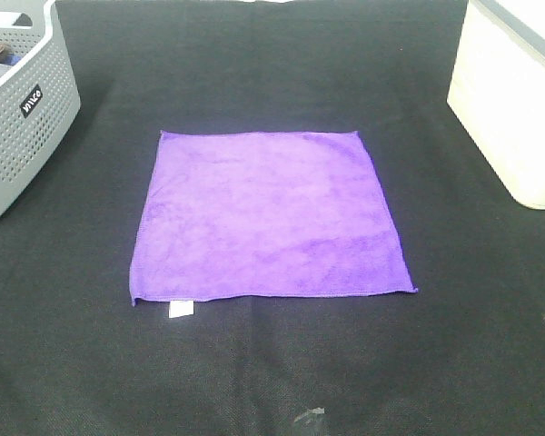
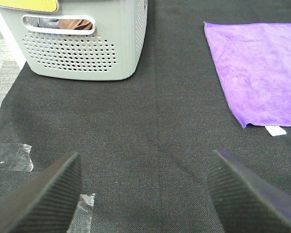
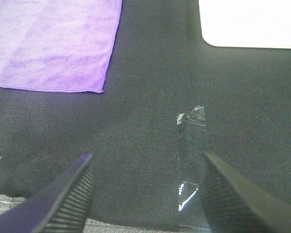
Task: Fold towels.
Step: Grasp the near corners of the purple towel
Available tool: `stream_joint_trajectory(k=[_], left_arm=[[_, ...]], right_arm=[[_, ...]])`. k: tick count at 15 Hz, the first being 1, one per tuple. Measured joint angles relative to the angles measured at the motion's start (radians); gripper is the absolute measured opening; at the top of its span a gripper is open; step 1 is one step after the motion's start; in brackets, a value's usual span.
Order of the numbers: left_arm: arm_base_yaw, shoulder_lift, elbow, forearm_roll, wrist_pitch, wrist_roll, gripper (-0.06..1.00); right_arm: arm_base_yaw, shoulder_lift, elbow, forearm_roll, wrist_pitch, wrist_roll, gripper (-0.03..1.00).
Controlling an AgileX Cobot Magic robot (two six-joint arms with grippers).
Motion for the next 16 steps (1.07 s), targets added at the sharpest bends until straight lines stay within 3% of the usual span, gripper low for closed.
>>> stream_joint_trajectory(k=[14, 16], left_arm=[[0.000, 0.000, 0.000, -0.009, 0.000, 0.011, 0.68], [0.000, 0.000, 0.000, -0.009, 0.000, 0.019, 0.69]], right_arm=[[0.000, 0.000, 0.000, 0.000, 0.000, 0.000, 0.61], [0.000, 0.000, 0.000, 0.000, 0.000, 0.000, 0.79]])
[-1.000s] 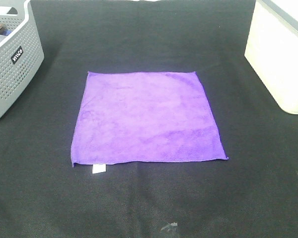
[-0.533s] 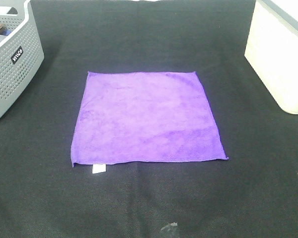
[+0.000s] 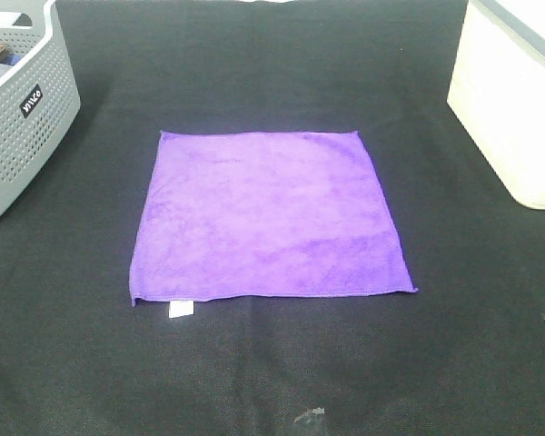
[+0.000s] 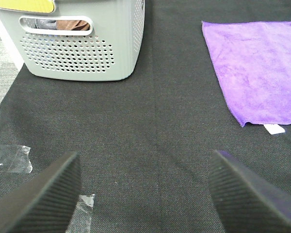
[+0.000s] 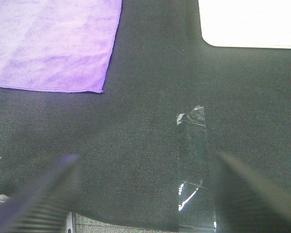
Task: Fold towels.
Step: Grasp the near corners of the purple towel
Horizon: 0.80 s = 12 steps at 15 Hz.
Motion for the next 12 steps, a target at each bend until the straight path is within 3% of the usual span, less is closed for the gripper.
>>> stream_joint_trajectory(k=[2, 3, 5, 12], left_arm=[[0.000, 0.000, 0.000, 0.000, 0.000, 0.000, 0.87], [0.000, 0.000, 0.000, 0.000, 0.000, 0.000, 0.87], [0.000, 0.000, 0.000, 0.000, 0.000, 0.000, 0.97], [0.000, 0.000, 0.000, 0.000, 0.000, 0.000, 0.99]], right_arm=[[0.000, 0.000, 0.000, 0.000, 0.000, 0.000, 0.93], [0.000, 0.000, 0.000, 0.000, 0.000, 0.000, 0.93], [0.000, 0.000, 0.000, 0.000, 0.000, 0.000, 0.96], [0.000, 0.000, 0.000, 0.000, 0.000, 0.000, 0.96]])
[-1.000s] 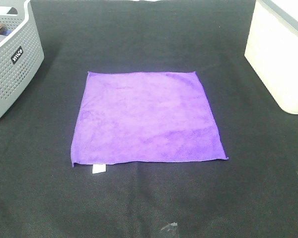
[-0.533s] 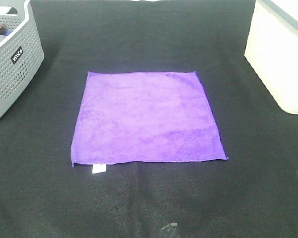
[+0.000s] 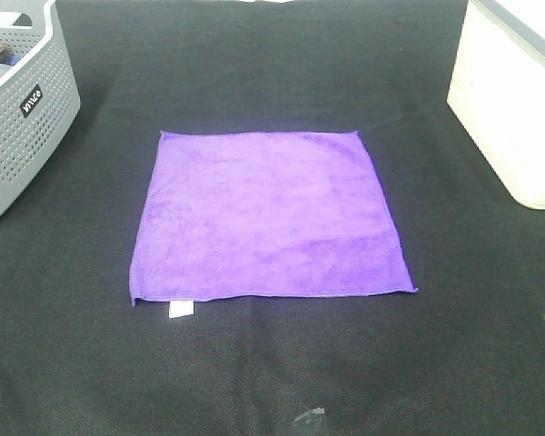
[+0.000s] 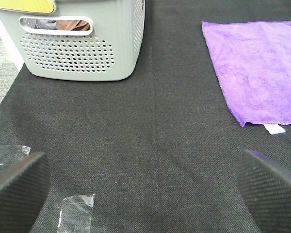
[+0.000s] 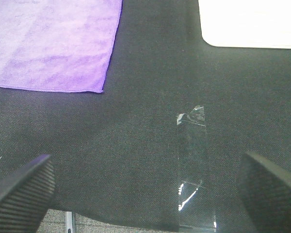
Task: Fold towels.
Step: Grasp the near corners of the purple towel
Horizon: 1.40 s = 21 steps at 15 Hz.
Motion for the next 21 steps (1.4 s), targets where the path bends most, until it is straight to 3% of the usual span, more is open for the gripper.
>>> stream_joint_trajectory(k=[21], left_arm=[[0.000, 0.000, 0.000, 0.000, 0.000, 0.000, 0.99]], right_arm=[[0.000, 0.000, 0.000, 0.004, 0.000, 0.001, 0.96]])
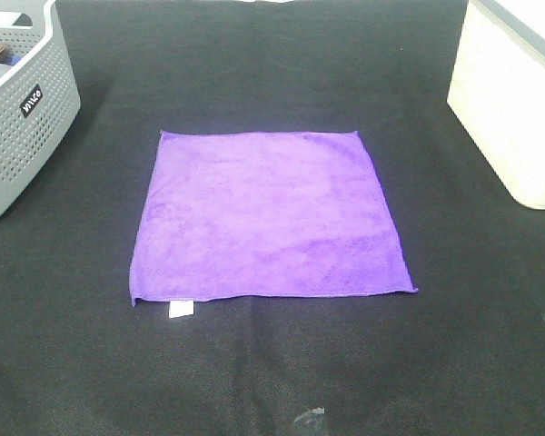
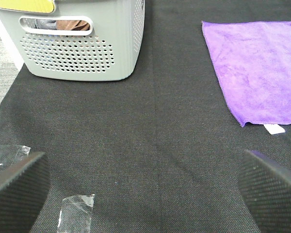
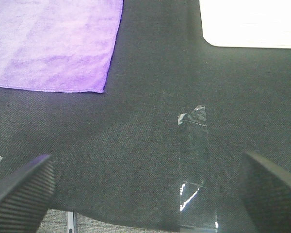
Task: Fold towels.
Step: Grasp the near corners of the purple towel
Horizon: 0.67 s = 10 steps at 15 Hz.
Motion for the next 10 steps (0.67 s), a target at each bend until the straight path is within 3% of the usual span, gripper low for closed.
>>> stream_joint_trajectory(k=[4, 6, 8, 10], left_arm=[[0.000, 0.000, -0.002, 0.000, 0.000, 0.000, 0.99], [0.000, 0.092, -0.088, 0.000, 0.037, 0.000, 0.99], [0.000, 0.396, -0.231, 0.017, 0.127, 0.000, 0.99], [0.000, 0.712, -0.363, 0.010, 0.131, 0.000, 0.99]], right_arm=[[0.000, 0.000, -0.001, 0.015, 0.000, 0.000, 0.96], [0.000, 0.066, -0.051, 0.034, 0.032, 0.010, 0.96], [0.000, 0.305, -0.154, 0.039, 0.058, 0.036, 0.96], [0.000, 0.626, -0.267, 0.048, 0.065, 0.050, 0.96]])
